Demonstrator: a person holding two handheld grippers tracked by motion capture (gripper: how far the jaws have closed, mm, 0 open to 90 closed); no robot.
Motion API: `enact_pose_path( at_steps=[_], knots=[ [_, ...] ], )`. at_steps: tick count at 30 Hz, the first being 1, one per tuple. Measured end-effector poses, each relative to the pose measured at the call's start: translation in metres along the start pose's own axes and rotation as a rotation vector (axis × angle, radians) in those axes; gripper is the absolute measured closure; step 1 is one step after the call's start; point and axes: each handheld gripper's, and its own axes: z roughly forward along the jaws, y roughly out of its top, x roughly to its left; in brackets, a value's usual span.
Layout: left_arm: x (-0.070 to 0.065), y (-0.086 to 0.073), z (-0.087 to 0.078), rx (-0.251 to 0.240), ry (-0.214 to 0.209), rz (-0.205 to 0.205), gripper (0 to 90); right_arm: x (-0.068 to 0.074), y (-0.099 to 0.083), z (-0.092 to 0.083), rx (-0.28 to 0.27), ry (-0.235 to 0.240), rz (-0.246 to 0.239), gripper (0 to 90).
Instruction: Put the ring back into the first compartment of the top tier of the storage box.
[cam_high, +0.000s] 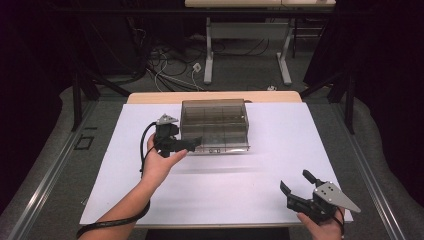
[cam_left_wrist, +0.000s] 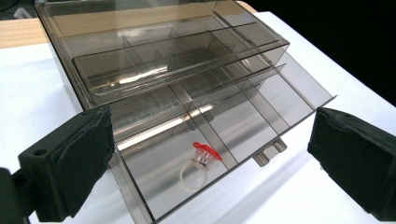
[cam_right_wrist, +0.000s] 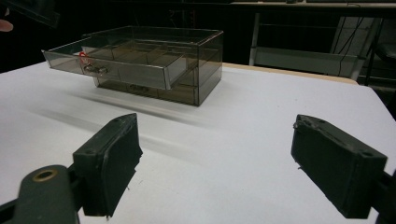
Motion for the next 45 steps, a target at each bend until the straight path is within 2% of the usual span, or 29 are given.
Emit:
enact_pose_path(
  at_steps=[4, 11, 12, 18, 21, 22, 30, 31, 38, 45],
  knots=[
    [-0.004, 0.001, -0.007, -0.005, 0.001, 0.034, 0.5, 0.001, 0.000, 0.001, -0.005, 0.001, -0.002, 14.7],
    [-0.004, 0.001, -0.007, -0.005, 0.001, 0.034, 0.5, 0.001, 0.000, 0.000, -0.005, 0.003, 0.000, 14.7],
    [-0.013, -0.006, -0.018, -0.005, -0.021, 0.068, 0.5, 0.001, 0.000, 0.000, -0.005, 0.003, 0.000, 14.7],
    [-0.018, -0.014, -0.027, -0.004, -0.066, 0.150, 0.5, 0.001, 0.000, 0.001, -0.004, 0.002, -0.003, 14.7],
    [-0.020, -0.020, -0.033, -0.016, -0.100, 0.169, 0.5, 0.001, 0.000, 0.001, -0.003, 0.002, -0.002, 14.7],
    [-0.020, -0.022, -0.035, -0.017, -0.111, 0.171, 0.5, 0.002, 0.000, 0.001, -0.005, 0.002, -0.002, 14.7],
    [-0.020, -0.022, -0.035, -0.017, -0.111, 0.171, 0.5, 0.002, 0.000, 0.001, -0.005, 0.000, -0.001, 14.7],
    [-0.013, -0.038, -0.053, -0.077, -0.145, 0.183, 0.5, 0.002, 0.000, 0.001, -0.005, 0.008, -0.001, 14.7],
    [-0.001, -0.054, -0.067, -0.107, -0.144, 0.196, 0.5, 0.002, 0.000, 0.001, 0.000, 0.007, -0.004, 14.7],
    [0.009, -0.070, -0.078, -0.144, -0.141, 0.185, 0.5, 0.002, 0.000, 0.001, 0.002, 0.006, 0.000, 14.7]
  ],
)
